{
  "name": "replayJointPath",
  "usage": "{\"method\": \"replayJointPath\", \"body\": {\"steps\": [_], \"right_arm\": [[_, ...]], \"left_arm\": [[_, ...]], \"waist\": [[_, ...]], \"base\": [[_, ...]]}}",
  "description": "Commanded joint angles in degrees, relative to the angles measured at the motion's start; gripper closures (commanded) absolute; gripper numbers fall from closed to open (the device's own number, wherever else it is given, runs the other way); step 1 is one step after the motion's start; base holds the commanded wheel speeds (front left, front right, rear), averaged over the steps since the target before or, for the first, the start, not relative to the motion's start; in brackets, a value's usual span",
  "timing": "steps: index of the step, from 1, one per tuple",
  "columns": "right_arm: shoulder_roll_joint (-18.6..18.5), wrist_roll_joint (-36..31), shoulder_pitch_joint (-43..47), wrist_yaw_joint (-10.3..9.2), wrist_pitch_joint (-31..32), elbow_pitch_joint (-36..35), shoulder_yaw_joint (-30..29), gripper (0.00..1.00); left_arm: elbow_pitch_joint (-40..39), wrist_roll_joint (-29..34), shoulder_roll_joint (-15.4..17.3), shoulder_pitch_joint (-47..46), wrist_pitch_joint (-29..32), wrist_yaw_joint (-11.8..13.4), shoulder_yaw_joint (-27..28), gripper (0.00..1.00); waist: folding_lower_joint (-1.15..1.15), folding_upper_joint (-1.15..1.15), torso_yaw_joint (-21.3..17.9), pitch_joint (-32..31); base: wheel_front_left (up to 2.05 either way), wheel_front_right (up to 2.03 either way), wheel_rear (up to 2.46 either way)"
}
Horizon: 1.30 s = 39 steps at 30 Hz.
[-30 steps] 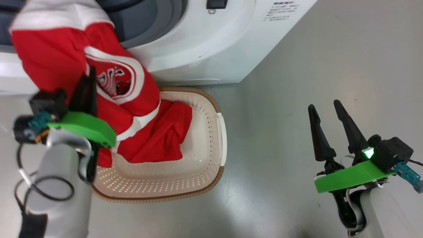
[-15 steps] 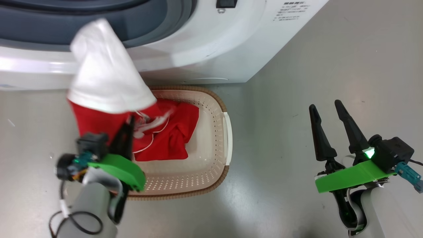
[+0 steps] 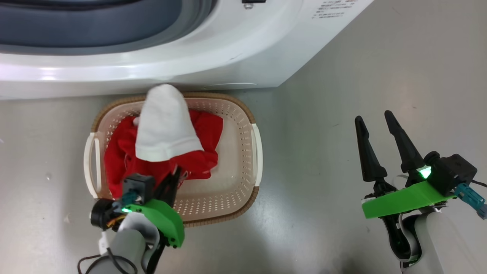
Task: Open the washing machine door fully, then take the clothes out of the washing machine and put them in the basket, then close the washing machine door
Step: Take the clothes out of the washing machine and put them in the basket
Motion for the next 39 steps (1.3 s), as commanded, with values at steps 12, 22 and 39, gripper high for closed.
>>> {"method": "replayJointPath", "body": {"steps": [12, 22, 39], "right_arm": [[-0.06, 0.48, 0.05, 0.36, -0.36, -1.31, 1.56, 0.0], [-0.06, 0.23, 0.6, 0.36, -0.36, -0.52, 1.49, 0.0], [-0.06, -1.5, 4.25, 0.36, -0.36, 1.75, 0.82, 0.0]], "left_arm": [[2.0, -4.25, 3.77, -3.02, -0.28, -0.31, -1.23, 0.0], [0.41, -4.36, 3.6, -1.93, -0.28, -0.31, 0.8, 0.0], [-10.02, 0.01, 3.28, 4.85, -0.28, -0.31, 10.91, 0.0]], "waist": [[0.0, 0.0, -0.6, 0.57], [0.0, 0.0, -0.13, -2.38], [0.0, 0.0, 1.15, -13.57]], "base": [[0.0, 0.0, 0.0], [0.0, 0.0, 0.0], [0.0, 0.0, 0.0]]}}
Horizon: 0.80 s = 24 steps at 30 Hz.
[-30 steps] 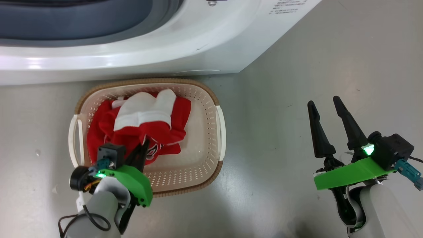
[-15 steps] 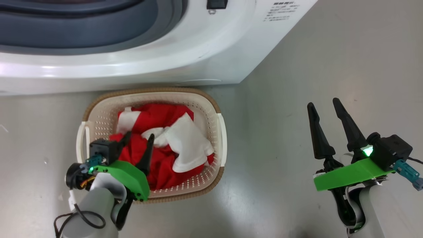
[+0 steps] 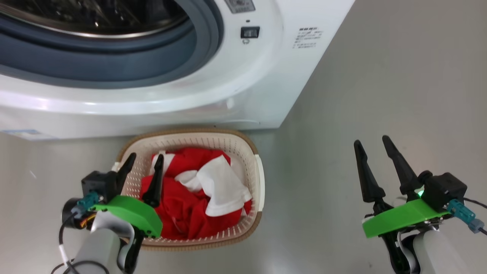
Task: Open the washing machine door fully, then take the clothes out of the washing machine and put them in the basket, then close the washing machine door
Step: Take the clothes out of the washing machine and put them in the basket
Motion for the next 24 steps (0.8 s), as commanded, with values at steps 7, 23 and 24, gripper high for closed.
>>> {"method": "replayJointPath", "body": {"steps": [7, 23, 24], "right_arm": [[-0.08, -1.77, 3.24, 0.36, -0.36, -0.11, 0.89, 0.0], [-0.62, -1.78, 10.99, 0.36, -0.36, 0.63, -0.06, 0.0], [-0.75, -1.7, 11.46, 0.36, -0.36, 0.54, -0.15, 0.0]], "left_arm": [[-7.22, 3.06, 0.6, 5.77, -0.29, -0.31, 5.38, 0.0], [-22.77, 8.63, -1.3, 19.2, -0.29, -0.31, 12.32, 0.0], [-23.52, 8.8, -1.41, 19.96, -0.29, -0.31, 12.56, 0.0]], "waist": [[0.0, 0.0, 0.51, -8.29], [0.0, 0.0, 0.3, -19.12], [0.0, 0.0, 0.32, -19.53]], "base": [[0.0, 0.0, 0.0], [0.0, 0.0, 0.0], [0.0, 0.0, 0.0]]}}
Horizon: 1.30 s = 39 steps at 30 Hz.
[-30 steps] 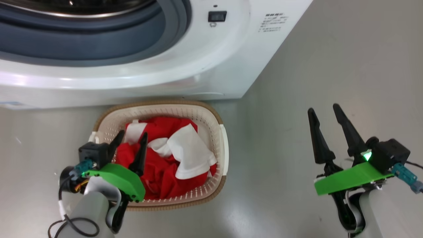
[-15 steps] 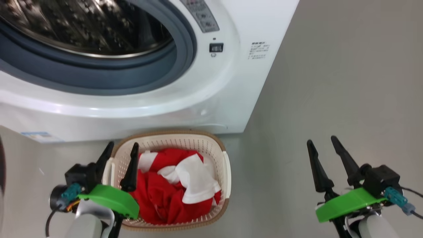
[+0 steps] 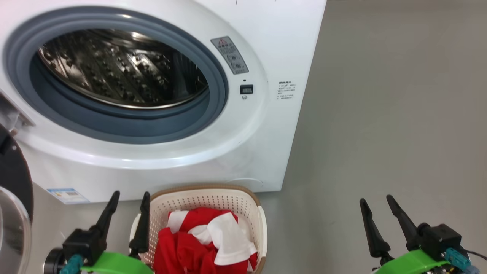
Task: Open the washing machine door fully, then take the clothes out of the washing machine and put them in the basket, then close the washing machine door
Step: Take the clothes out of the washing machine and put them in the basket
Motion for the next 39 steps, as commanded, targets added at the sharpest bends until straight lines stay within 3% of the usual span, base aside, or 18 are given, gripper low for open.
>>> {"method": "replayJointPath", "body": {"steps": [1, 18, 39], "right_arm": [[-0.87, 0.24, 0.64, 0.36, -0.36, -1.49, 0.91, 0.0], [-1.65, 1.0, 6.05, 0.36, -0.36, -2.84, -0.46, 0.0], [-2.15, 1.01, 6.37, 0.36, -0.36, -3.11, -0.49, 0.0]], "left_arm": [[-2.74, 0.74, 0.55, 1.17, -0.28, -0.31, 2.45, 0.0], [-10.45, 1.34, -0.98, 12.62, -0.28, -0.31, 6.85, 0.0], [-10.45, 1.3, -1.46, 13.24, -0.28, -0.31, 7.1, 0.0]], "waist": [[0.0, 0.0, 0.02, -2.19], [0.0, 0.0, -0.13, -5.72], [0.0, 0.0, -0.12, -6.12]], "base": [[0.0, 0.0, 0.0], [0.0, 0.0, 0.0], [-0.02, 0.02, 0.0]]}}
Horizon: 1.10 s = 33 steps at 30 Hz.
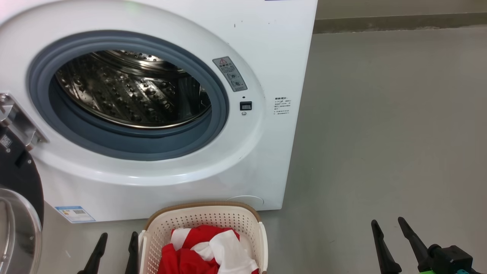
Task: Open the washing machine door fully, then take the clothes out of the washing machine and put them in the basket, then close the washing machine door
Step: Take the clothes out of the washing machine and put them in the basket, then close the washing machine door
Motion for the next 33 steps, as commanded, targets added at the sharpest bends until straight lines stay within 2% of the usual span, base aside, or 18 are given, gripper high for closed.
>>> {"method": "replayJointPath", "body": {"steps": [1, 21, 33], "right_arm": [[-1.04, 0.65, -0.37, 0.36, -0.36, -1.45, 1.28, 0.0], [-0.75, 0.53, -0.76, 0.36, -0.36, -1.57, 1.19, 0.0], [-0.75, 0.51, -0.56, 0.36, -0.36, -1.56, 1.14, 0.0]], "left_arm": [[-1.51, 0.32, 0.17, -0.94, -0.28, -0.31, 2.11, 0.0], [-2.0, -1.12, 0.15, -1.27, -0.28, -0.31, 1.62, 0.0], [-1.65, -1.78, 0.15, -1.27, -0.28, -0.31, 1.09, 0.0]], "waist": [[0.0, 0.0, 0.02, 0.03], [0.0, 0.0, 0.37, 0.82], [0.0, 0.0, 1.11, 0.44]], "base": [[-0.42, 0.42, 0.0], [-1.22, 1.22, 0.0], [-0.23, 0.23, 0.0]]}}
